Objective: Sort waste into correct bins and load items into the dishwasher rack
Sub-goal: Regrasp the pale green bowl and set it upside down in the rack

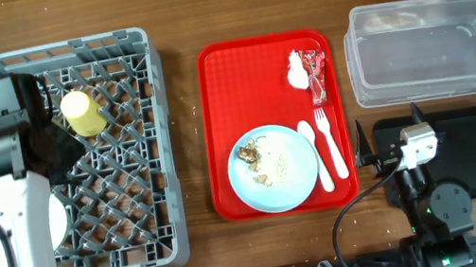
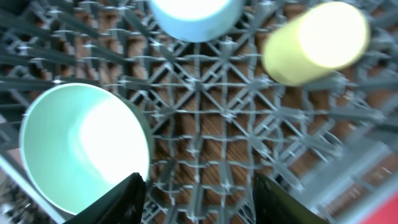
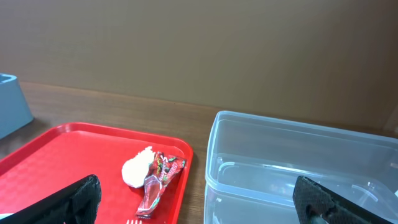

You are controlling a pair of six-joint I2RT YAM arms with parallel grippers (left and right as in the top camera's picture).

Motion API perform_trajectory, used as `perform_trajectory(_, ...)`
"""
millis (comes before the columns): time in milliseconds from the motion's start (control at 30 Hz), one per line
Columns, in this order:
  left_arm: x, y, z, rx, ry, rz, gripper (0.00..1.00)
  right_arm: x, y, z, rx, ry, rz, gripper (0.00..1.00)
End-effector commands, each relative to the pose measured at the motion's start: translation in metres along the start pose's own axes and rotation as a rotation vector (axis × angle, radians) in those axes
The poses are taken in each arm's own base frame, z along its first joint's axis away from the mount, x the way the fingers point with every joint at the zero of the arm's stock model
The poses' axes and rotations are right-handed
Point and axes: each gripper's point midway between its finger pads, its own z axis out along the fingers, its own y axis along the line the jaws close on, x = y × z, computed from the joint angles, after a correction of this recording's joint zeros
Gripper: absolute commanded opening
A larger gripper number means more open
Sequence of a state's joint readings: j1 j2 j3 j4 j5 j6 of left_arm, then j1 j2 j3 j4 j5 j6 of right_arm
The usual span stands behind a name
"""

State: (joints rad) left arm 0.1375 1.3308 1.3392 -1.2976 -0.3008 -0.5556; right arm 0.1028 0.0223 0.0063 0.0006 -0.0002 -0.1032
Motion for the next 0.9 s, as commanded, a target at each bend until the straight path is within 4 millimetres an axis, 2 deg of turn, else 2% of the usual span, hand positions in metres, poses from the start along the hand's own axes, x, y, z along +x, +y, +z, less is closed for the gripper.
perform_trajectory(0, -0.005, 0.013, 0.031, -0.19, 0.007, 0.001, 0.53, -0.001, 0.002, 0.0, -0.009, -0.005, -0.01, 1.0)
perform_trajectory(133, 0.002, 0.01, 0.057, -0.256, 0.088, 0.04, 0.51, -0.001, 0.002, 0.0, -0.009, -0.005, -0.009, 1.0)
perform_trajectory(200, 0.001, 0.019, 0.064, -0.289, 0.107, -0.009, 0.49, -0.001, 0.002, 0.0, -0.009, -0.005, -0.009, 1.0)
perform_trajectory(433, 0.004, 0.06, 0.068, -0.36, 0.171, -0.223, 0.5, -0.001, 0.002, 0.0, -0.01, -0.005, -0.01, 1.0)
perform_trajectory(567, 0.025, 0.047, 0.089, -0.283, 0.248, -0.253, 0.47, -0.001, 0.002, 0.0, -0.01, -0.005, -0.01, 1.0)
perform_trajectory(667, 0.028, 0.045, 0.094, -0.273, 0.253, -0.253, 0.36, -0.001, 0.002, 0.0, -0.01, -0.005, -0.01, 1.0)
perform_trajectory(733, 0.025, 0.043, 0.095, -0.263, 0.243, -0.253, 0.09, -0.001, 0.002, 0.0, -0.009, -0.005, -0.01, 1.0)
perform_trajectory(767, 0.024, 0.043, 0.095, -0.26, 0.239, -0.255, 0.04, -0.001, 0.002, 0.0, -0.009, -0.005, -0.01, 1.0)
perform_trajectory(867, 0.014, 0.031, 0.081, -0.18, 0.22, -0.279, 0.04, -0.001, 0.002, 0.0, -0.009, -0.005, -0.01, 1.0)
